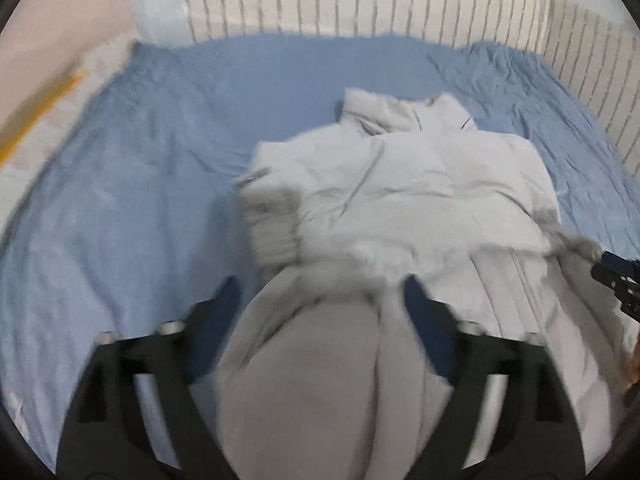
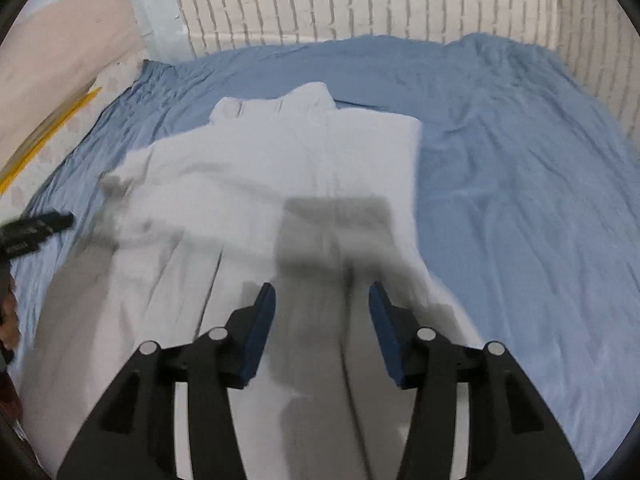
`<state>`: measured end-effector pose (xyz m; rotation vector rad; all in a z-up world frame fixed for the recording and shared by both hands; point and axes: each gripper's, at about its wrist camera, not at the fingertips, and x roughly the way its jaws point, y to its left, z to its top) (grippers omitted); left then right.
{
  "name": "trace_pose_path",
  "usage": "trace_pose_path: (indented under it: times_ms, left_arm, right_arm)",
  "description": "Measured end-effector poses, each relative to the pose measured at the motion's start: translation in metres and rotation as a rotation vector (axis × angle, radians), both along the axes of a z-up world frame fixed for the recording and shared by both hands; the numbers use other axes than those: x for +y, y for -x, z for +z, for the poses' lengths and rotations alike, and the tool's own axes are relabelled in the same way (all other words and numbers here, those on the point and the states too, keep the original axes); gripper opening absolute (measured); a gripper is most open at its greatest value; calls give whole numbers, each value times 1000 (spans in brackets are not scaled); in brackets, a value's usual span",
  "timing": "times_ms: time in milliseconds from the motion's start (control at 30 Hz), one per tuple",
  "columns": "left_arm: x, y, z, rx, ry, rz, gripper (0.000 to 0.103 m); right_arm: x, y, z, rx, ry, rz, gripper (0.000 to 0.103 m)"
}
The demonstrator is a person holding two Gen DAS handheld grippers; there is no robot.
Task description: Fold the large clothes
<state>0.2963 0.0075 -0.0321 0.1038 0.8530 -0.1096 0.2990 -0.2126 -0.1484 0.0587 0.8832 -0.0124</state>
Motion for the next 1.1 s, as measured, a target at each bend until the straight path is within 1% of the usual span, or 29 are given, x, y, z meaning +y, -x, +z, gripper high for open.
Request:
trace_pose_path:
  times_ms: [33,67,100,133,200,267,300,333,400,433,467,500,533,567,600,633,667,733,767,867,933,1033,1100]
  left_arm:
    - [3,26,8,-22,-13,10,93]
    - [9,45,8,-32,-13,18,93]
    - [19,72,7,-32,4,32,94]
    - [27,79,6,-25,16,39,95]
    - [44,116,5,8,43,83,95]
    - [58,141,-16,19,43,113,95]
    - [64,159,-18,25,47,118,95]
    - [71,167,-24,28,48,116,95]
    - [79,190,-33,44,45,119,94]
    - [81,197,-39,57,53,123,91]
    - [90,202,-49,71,67,121,83]
    - [93,210,-55,91,87,119,78]
    - [90,213,-64,103,99,121,70]
    - [91,217,-71,119,117,123,64]
    - [90,218,-76,138,135,116,48]
    - [87,217,-82,156,144,107,31]
    - [83,218,-86,172,147,100,28]
    - [75,218,-95,189,122,96,26]
    - [72,217,-101,209,114,88,25]
    - [70,213,-124,258,96,86,25]
    - [71,211,-133,274,93,83,26]
    - [70,206,-140,282,75,80,29]
    - [71,202,-144,287,77,81,30]
  right_arm:
    - [5,15,2,-9,27,-10,49]
    - [7,38,2,-29,58,-31,49]
    - [5,54,2,-42,73,-41,49]
    - [2,69,0,-50,81,-51,49]
    - [0,99,-1,-62,90,-63,49]
    - [-3,125,1,-67,113,-54,49]
    - [-5,138,1,-63,126,-53,51]
    - [-9,150,0,-45,123,-57,58]
    - [-16,168,-4,-17,117,-75,59]
    - [-18,177,-5,-19,121,-80,59]
    - [-19,187,-4,-30,128,-85,58]
    - [-19,193,-3,-38,134,-92,58]
    - [-21,199,-3,-43,136,-98,58]
    - [-22,205,-3,-46,134,-100,51]
    - [-24,209,-3,-39,132,-103,32]
    - [-27,210,-6,-16,119,-107,6]
    - [-30,213,-9,9,97,-110,4]
    - [-35,216,-17,42,83,-114,3]
    - [-38,217,-25,77,76,-115,2]
    - [-43,215,-48,133,63,-127,0]
    - [-45,212,-56,147,51,-128,0]
    - [-47,204,-68,171,35,-116,0]
    - [-49,200,-72,178,30,-115,0]
